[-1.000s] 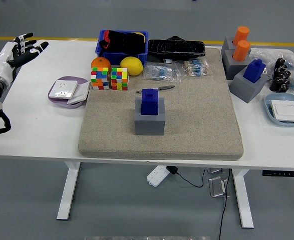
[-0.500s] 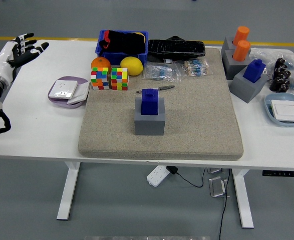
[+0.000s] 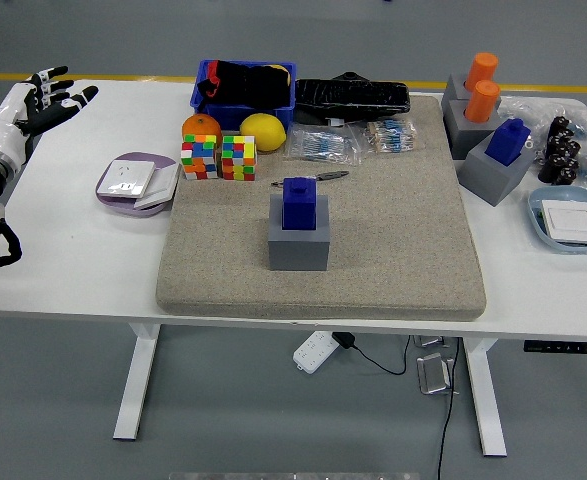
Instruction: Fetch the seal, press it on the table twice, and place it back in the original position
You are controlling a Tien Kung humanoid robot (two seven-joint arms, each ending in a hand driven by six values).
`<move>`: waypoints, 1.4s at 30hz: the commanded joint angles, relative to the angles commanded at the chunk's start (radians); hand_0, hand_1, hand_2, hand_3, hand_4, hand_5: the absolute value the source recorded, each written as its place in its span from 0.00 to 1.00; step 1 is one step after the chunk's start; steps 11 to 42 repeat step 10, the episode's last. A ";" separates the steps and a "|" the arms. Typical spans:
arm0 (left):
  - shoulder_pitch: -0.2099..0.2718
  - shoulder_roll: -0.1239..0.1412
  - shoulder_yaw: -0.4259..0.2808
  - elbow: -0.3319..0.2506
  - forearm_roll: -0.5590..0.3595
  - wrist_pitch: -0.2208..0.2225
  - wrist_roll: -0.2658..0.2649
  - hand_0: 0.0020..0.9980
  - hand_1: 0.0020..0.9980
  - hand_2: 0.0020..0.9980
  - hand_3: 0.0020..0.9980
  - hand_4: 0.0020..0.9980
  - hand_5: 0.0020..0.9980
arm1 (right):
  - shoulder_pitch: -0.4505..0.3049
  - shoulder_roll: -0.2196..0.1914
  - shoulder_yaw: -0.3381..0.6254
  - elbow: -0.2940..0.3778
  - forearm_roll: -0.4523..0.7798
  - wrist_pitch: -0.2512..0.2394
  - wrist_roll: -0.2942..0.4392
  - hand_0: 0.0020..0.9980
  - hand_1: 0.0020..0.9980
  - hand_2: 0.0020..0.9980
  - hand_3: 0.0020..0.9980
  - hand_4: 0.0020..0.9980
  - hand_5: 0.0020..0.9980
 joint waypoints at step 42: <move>0.004 0.005 0.001 0.000 0.001 0.000 0.002 0.96 0.90 0.88 0.92 0.87 0.40 | 0.001 0.000 -0.009 0.000 0.001 0.001 0.000 0.83 0.74 0.74 0.71 0.79 0.60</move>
